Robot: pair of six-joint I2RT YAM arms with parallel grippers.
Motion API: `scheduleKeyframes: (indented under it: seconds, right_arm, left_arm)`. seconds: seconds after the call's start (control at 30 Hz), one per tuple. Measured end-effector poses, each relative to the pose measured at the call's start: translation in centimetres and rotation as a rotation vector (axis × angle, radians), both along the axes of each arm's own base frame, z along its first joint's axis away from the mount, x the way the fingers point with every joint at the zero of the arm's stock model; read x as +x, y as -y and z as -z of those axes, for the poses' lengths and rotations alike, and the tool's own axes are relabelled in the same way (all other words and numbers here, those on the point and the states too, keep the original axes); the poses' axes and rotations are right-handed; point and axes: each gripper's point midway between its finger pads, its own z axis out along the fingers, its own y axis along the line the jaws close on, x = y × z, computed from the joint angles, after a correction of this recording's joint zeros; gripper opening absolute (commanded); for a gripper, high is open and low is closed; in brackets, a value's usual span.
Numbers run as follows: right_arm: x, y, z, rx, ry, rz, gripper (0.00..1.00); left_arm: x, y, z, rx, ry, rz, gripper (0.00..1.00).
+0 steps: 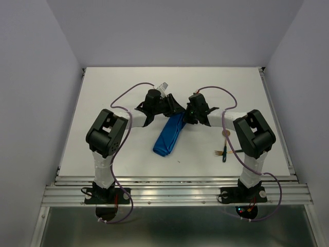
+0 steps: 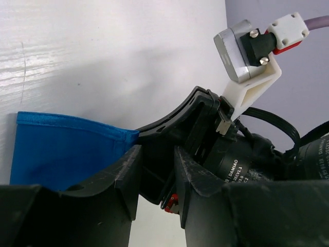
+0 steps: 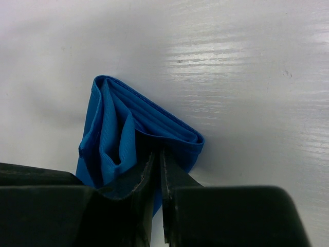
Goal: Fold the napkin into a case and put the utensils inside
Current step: Pick up the top corner of the smaller rectangle folded napkin from the center of the board.
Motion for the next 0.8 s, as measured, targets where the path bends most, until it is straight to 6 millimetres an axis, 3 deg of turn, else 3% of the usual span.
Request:
scheduleKeyframes:
  seconds: [0.23, 0.33, 0.5, 0.6, 0.8]
  right_arm:
    - [-0.1, 0.0, -0.1, 0.000, 0.000, 0.000, 0.14]
    - [-0.1, 0.1, -0.1, 0.000, -0.001, 0.000, 0.14]
    - [-0.1, 0.1, 0.0, -0.001, -0.002, 0.000, 0.14]
    - [-0.1, 0.1, 0.0, -0.001, -0.003, 0.001, 0.14]
    - [-0.1, 0.1, 0.0, 0.001, -0.003, 0.002, 0.14]
  left_arm:
    - [0.6, -0.5, -0.5, -0.010, 0.030, -0.009, 0.46]
    - [0.9, -1.4, 0.3, 0.057, 0.038, -0.037, 0.45]
    - [1.4, -3.9, 0.9, 0.235, 0.094, -0.096, 0.58]
    - [1.4, -4.8, 0.3, 0.309, 0.151, -0.105, 0.59]
    - [0.5, -4.0, -1.0, 0.356, 0.250, -0.048, 0.60]
